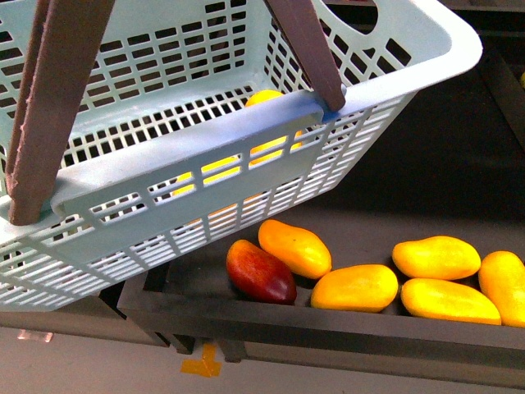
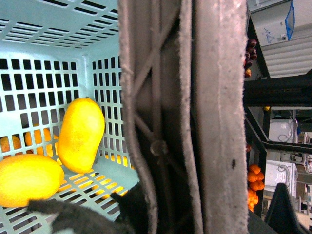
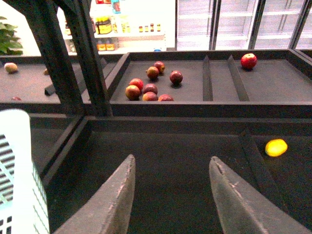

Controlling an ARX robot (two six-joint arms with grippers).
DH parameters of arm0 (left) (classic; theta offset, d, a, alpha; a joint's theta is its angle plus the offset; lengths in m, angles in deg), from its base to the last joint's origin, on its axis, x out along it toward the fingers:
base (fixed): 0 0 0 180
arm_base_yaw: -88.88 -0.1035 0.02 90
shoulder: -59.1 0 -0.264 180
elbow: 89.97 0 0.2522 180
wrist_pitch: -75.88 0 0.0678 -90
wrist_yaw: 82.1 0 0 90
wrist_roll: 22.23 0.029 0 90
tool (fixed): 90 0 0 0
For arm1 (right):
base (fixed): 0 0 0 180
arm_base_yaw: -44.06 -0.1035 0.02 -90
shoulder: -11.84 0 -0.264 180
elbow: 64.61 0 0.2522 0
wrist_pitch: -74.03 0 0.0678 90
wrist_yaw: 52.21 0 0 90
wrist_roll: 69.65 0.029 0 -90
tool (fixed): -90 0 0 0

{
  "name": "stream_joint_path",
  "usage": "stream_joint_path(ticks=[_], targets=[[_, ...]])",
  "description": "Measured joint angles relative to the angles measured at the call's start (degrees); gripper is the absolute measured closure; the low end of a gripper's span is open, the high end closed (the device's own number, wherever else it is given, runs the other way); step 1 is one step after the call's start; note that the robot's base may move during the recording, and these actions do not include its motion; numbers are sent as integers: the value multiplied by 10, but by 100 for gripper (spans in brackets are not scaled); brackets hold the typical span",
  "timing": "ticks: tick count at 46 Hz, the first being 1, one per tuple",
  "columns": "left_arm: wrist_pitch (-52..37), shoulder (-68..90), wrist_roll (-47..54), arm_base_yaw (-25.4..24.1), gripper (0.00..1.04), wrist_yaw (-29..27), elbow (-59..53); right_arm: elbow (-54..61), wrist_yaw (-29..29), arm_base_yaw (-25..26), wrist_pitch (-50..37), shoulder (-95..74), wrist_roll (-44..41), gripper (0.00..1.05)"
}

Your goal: Pick lemon and mango into basket

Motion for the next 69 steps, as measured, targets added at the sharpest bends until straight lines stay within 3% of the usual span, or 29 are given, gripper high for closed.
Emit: stream_joint_path(ticks=[12, 23, 26, 31, 69], targets=[[0, 0, 3, -2, 91, -6, 0, 110, 26, 30, -27, 75, -14, 102], [0, 0, 0, -2, 91, -3, 0, 183, 49, 52, -25, 151, -16, 103], [0, 0, 1, -2, 91, -5, 0, 198, 84, 74, -19, 171, -16, 103], [0, 0, 0, -2, 91, -3, 0, 218, 89, 95, -6, 203, -16, 103], [0, 0, 1, -2, 91, -3, 0, 287, 93, 96, 142, 435, -17, 103]])
